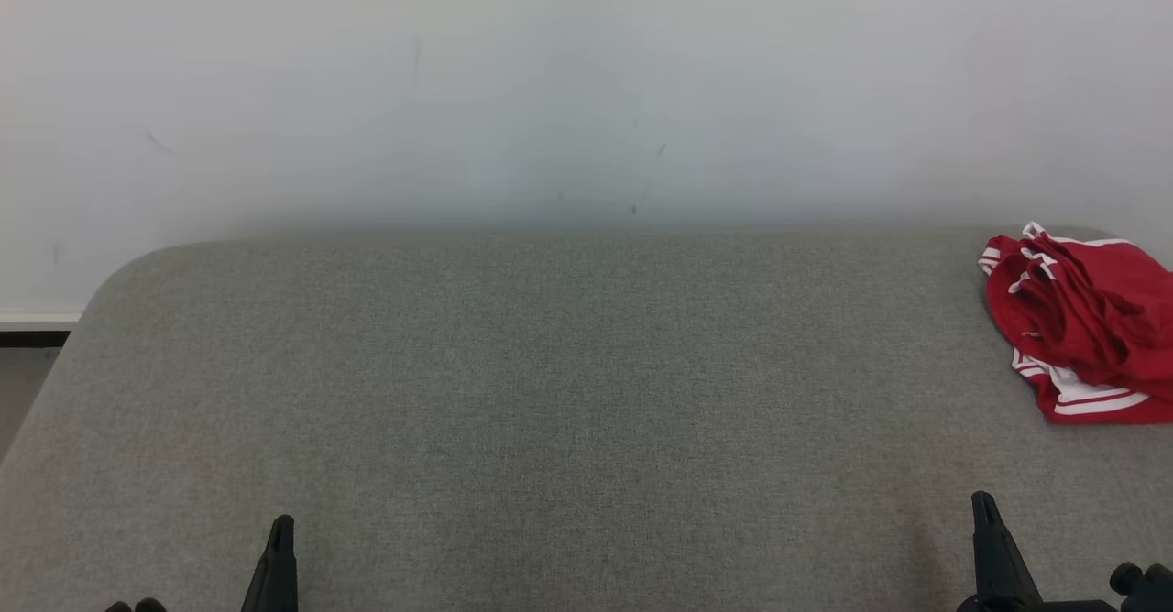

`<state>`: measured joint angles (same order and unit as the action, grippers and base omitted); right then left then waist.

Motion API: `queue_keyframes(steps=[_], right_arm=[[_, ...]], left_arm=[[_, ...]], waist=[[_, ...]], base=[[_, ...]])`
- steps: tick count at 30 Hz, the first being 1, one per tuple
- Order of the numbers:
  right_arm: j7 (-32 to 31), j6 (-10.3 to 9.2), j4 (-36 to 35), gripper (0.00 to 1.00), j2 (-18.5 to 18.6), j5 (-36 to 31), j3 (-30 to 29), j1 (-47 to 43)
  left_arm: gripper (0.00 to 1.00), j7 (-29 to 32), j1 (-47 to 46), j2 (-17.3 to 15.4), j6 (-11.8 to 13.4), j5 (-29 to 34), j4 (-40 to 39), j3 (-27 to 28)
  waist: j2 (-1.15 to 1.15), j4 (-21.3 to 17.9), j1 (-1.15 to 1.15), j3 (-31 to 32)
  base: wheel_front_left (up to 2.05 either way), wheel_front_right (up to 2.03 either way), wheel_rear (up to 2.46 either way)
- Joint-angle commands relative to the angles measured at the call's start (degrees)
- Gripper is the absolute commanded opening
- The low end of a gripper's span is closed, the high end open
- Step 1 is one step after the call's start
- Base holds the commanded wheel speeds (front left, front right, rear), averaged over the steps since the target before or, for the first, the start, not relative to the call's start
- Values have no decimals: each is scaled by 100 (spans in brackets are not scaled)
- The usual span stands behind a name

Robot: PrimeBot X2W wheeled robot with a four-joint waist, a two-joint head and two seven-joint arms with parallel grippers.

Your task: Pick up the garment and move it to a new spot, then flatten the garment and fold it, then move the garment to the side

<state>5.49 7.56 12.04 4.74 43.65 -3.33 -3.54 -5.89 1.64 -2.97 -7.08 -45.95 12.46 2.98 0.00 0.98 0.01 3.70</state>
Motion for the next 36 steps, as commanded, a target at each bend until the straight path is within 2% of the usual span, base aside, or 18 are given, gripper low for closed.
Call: queue_keyframes(steps=[1,16,36], right_arm=[[-26,-4,-55,0,-1,154,-31,127],[-320,-6,11,0,-47,1326,-107,351],[-616,-8,76,0,-94,2493,-183,579]], left_arm=[[0,43,-152,-13,-22,-145,-48,34],[0,343,-335,-9,-32,-1260,3,119],[0,648,-508,-3,-41,-2388,59,204]], waist=[[0,-1,0,-4],[0,-19,0,-73],[0,-40,0,-155]], base=[[0,0,0],[0,0,0],[0,0,0]])
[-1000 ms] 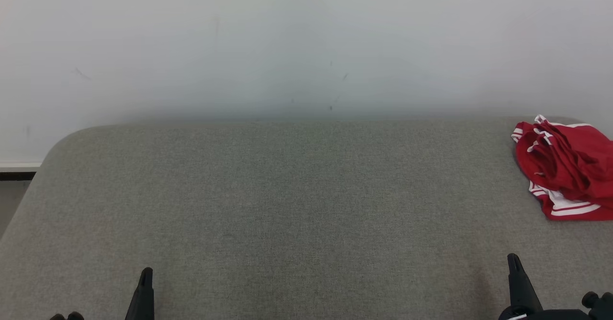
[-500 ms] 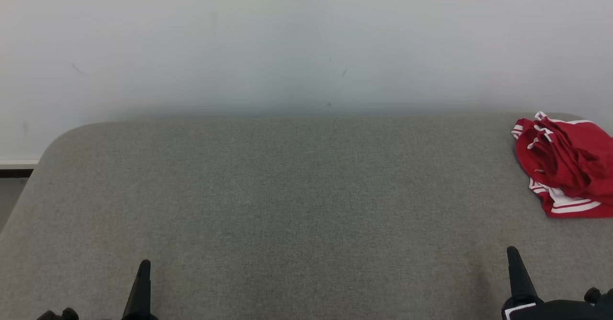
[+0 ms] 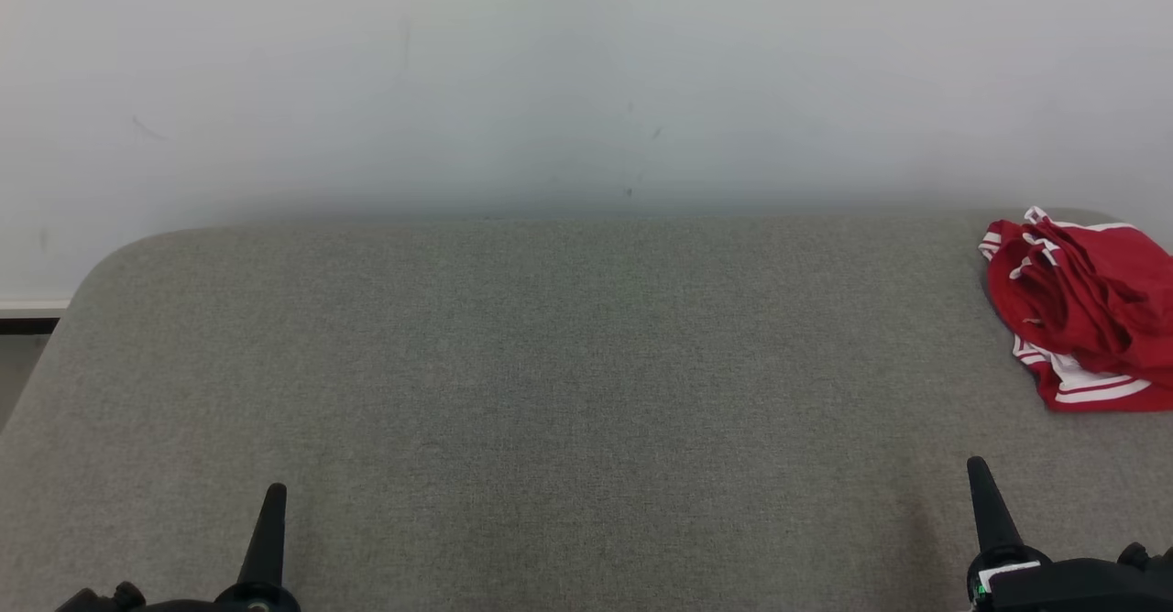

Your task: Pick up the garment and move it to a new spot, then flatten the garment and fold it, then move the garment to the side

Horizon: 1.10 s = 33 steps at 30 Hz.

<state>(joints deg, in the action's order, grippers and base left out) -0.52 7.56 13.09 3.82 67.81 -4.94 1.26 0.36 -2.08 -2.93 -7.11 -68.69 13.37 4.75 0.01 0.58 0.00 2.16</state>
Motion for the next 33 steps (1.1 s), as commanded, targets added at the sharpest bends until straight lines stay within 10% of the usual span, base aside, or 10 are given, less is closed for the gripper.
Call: queue_keyframes(steps=[1,33], right_arm=[[-33,-8,-27,0,-3,134,-27,116],[-434,-11,66,0,-69,1720,-131,403]], left_arm=[[0,33,-142,-7,-38,-167,-28,31],[0,445,-377,1,-53,-1652,53,143]], waist=[[-1,-2,0,-5],[-1,-37,0,-143]], base=[[0,0,0],[0,0,0]])
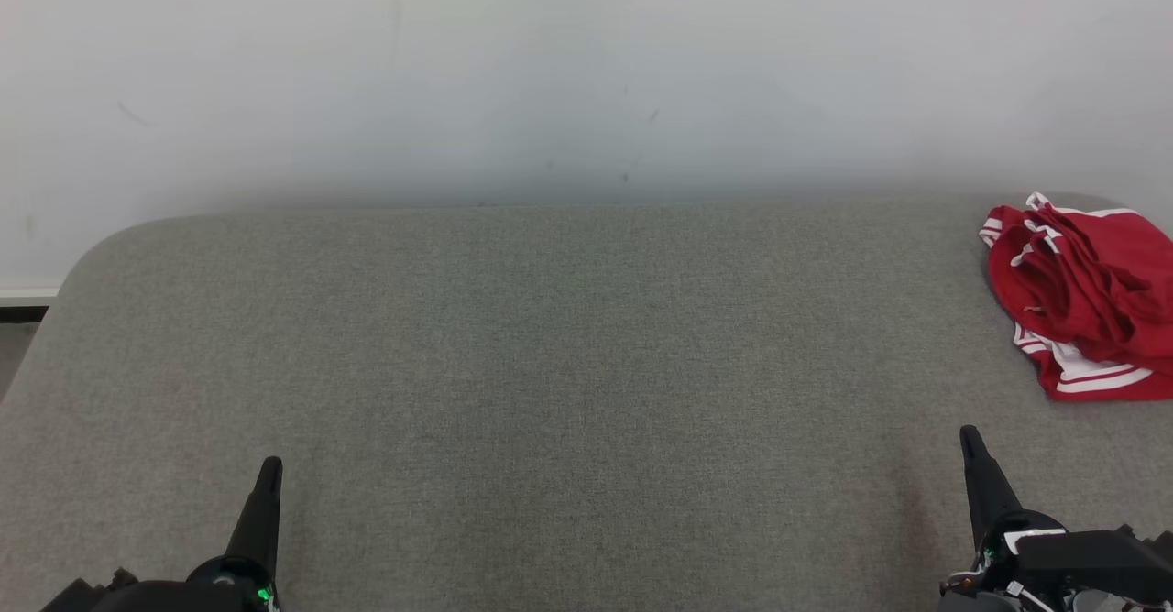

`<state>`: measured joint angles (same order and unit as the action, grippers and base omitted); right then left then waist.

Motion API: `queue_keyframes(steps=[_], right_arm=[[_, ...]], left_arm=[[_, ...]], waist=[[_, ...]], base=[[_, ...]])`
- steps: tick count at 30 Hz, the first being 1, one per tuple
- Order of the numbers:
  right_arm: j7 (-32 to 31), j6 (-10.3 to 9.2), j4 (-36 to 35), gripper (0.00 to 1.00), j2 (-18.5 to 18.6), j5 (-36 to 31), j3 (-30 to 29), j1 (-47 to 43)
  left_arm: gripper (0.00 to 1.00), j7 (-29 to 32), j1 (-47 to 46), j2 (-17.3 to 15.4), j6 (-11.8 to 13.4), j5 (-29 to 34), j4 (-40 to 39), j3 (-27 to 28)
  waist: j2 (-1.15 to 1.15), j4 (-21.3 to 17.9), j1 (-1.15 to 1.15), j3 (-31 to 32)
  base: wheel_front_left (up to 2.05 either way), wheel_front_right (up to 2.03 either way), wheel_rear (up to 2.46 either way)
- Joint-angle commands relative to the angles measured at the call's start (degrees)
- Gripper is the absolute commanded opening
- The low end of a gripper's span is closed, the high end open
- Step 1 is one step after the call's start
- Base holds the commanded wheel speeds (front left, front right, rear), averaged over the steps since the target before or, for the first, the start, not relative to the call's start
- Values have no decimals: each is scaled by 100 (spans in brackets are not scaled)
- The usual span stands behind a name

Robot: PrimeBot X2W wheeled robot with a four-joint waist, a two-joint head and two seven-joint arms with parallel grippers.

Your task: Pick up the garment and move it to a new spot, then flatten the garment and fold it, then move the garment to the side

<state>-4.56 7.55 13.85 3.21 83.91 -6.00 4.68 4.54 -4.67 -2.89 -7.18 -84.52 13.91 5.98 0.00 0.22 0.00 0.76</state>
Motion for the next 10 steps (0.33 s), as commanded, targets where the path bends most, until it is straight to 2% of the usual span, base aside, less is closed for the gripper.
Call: queue_keyframes(steps=[1,10], right_arm=[[-45,-10,-8,0,-11,152,-26,73],[-121,-11,15,0,-26,486,-44,130]], left_arm=[[0,40,-120,-2,-40,-114,0,22],[0,120,-162,0,-33,-431,21,48]], waist=[[0,-2,0,-7],[0,-11,0,-42]], base=[[0,0,0],[0,0,0]])
